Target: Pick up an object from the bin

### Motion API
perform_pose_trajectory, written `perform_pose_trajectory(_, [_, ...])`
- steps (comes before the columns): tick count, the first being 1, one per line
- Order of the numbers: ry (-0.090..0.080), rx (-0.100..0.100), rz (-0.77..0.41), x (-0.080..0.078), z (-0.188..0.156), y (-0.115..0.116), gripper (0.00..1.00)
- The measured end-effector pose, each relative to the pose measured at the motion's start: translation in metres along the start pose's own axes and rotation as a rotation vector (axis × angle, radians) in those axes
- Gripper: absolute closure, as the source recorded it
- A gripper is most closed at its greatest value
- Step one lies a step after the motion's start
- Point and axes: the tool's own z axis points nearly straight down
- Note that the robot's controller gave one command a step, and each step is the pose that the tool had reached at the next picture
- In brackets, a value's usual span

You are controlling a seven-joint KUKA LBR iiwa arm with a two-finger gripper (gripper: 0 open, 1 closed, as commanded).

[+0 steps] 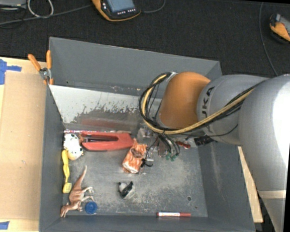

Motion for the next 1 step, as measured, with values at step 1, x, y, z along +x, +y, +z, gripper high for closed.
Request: perform_pose_trajectory(1, [0.006,-0.001,-0.100,0.0231,-0.0681,0.0143,0.00])
